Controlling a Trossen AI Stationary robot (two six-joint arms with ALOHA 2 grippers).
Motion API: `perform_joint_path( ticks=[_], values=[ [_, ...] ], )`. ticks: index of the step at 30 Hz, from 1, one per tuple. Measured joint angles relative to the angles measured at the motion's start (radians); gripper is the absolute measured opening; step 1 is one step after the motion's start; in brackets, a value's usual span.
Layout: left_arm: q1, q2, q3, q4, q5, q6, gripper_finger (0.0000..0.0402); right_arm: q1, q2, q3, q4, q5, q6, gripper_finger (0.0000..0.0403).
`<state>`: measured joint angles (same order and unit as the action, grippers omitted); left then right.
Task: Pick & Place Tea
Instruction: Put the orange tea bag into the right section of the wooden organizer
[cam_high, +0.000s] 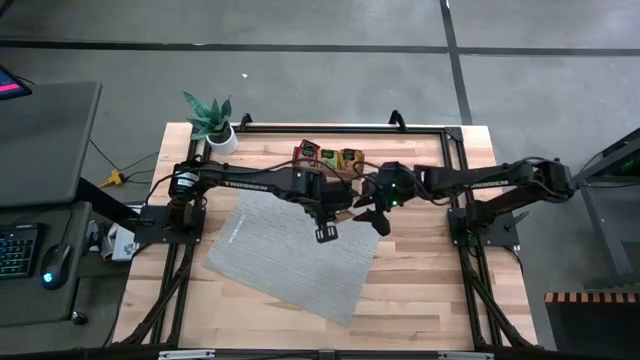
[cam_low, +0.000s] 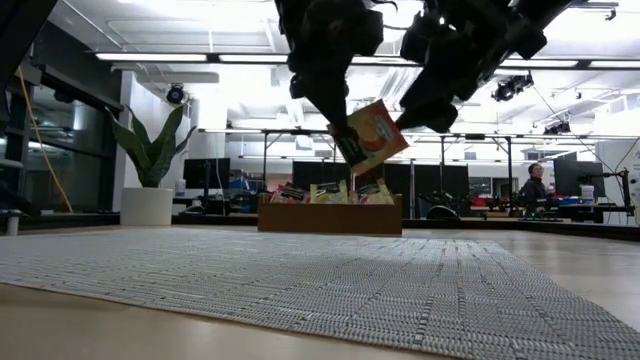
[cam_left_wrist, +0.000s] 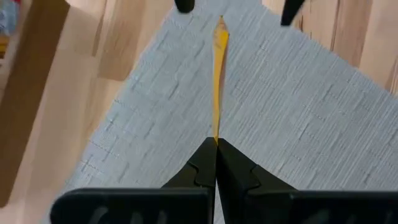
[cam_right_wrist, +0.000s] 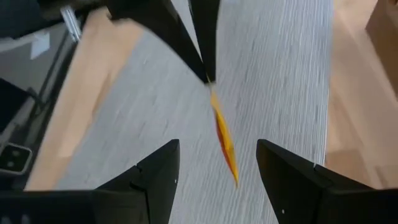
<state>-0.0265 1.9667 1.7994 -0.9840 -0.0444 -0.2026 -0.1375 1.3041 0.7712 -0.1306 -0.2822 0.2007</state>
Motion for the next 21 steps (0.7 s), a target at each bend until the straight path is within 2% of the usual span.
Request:
perform_joint_path(
  ticks=[13,16,21],
  values=[
    [0.000,0.000,0.003,0.075,0.009,-0.001,0.0000,0.000,0.005,0.000,0.048,-0.002,-0.018,0.0204],
    [0.000,0.000,0.003,0.088,0.015,-0.004,0.0000,0.000,0.005,0.000,0.047,-0.012,-0.019,0.0183],
    [0.000,0.000,0.003,0.113,0.016,-0.004,0.0000,0.000,0.005,0.000,0.039,-0.042,-0.025,0.0117]
  ],
)
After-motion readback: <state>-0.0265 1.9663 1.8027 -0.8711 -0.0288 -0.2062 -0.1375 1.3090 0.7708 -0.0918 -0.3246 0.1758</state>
